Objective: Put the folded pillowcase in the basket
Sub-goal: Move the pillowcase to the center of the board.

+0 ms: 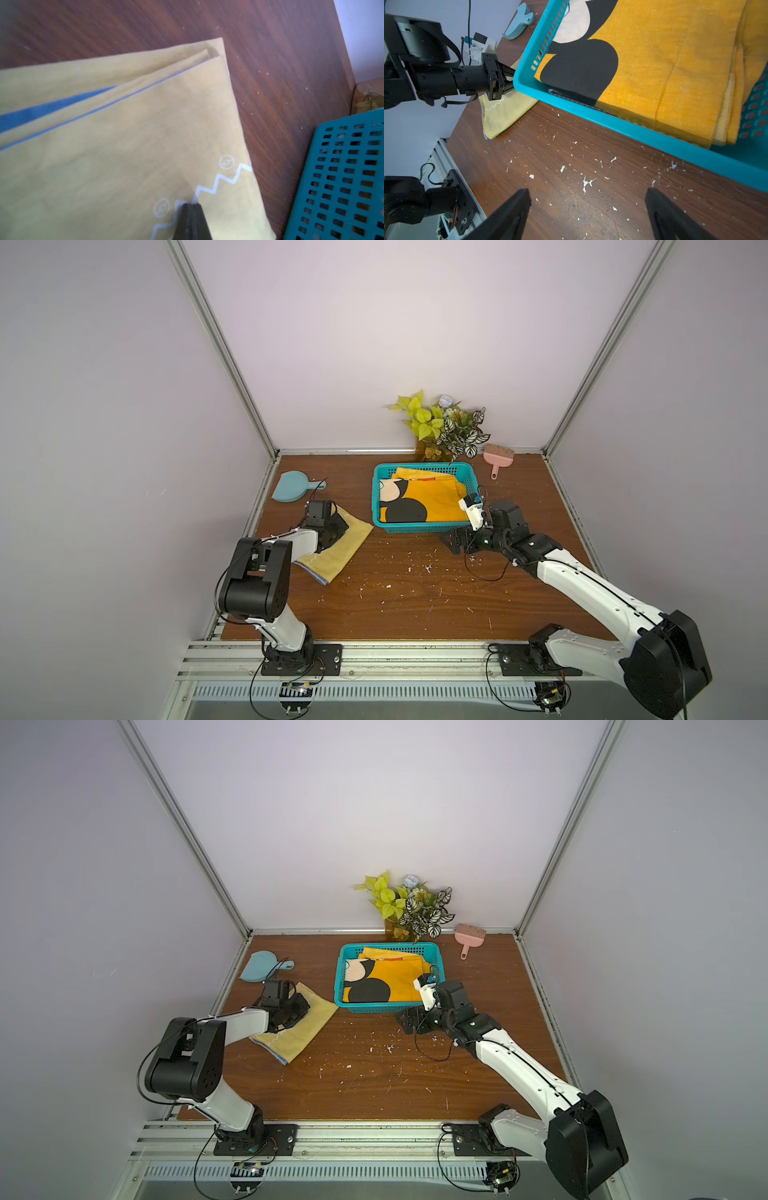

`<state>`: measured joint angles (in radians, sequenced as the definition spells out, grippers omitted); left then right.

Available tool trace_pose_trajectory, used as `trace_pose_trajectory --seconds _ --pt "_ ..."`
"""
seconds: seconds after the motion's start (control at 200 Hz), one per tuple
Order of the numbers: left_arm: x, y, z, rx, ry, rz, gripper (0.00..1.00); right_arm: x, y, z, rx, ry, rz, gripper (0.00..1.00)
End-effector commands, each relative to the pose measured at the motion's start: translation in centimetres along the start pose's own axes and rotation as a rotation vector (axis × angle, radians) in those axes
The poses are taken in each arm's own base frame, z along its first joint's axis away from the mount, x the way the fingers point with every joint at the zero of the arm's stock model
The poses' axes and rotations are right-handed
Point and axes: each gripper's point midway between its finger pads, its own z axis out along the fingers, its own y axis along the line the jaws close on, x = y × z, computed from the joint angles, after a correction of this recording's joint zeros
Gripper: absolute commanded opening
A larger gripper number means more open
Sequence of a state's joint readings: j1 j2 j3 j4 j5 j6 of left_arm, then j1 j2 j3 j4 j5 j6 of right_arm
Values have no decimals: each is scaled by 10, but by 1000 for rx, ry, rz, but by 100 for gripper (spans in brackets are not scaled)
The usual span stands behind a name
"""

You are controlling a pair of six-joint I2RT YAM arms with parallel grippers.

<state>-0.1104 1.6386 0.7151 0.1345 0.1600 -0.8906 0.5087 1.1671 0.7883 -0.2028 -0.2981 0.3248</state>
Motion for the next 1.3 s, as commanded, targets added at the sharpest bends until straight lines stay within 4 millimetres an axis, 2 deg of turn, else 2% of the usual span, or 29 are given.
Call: trace_pose_trajectory --seconds 0.0,0.1,0.18,0.35,0.44,0.661,0.806,1.006,1.296 --pt "57 25 3 -89 127 46 0 -5 2 -3 0 -28 -27 94" --pt "90 24 -4 -84 174 94 0 -5 1 -4 10 -28 -32 94" --pt "114 31 -11 -95 211 115 0 -5 0 -5 12 -29 -34 94" --pt "152 40 -27 -91 254 152 0 -2 0 -6 14 -24 -38 95" --pt "169 33 -35 -75 272 180 0 -3 -1 -6 21 -24 -41 95" --pt "211 -2 -50 -1 309 229 1 -4 -1 -10 26 -33 -41 96" --pt "232 -12 -53 12 341 264 1 -4 -2 -13 37 -38 -48 96" --pt "247 -18 -52 8 372 318 1 -5 -3 -13 41 -33 -52 97" --pt "257 -55 -53 68 397 378 2 -10 -7 -19 54 -48 -45 98"
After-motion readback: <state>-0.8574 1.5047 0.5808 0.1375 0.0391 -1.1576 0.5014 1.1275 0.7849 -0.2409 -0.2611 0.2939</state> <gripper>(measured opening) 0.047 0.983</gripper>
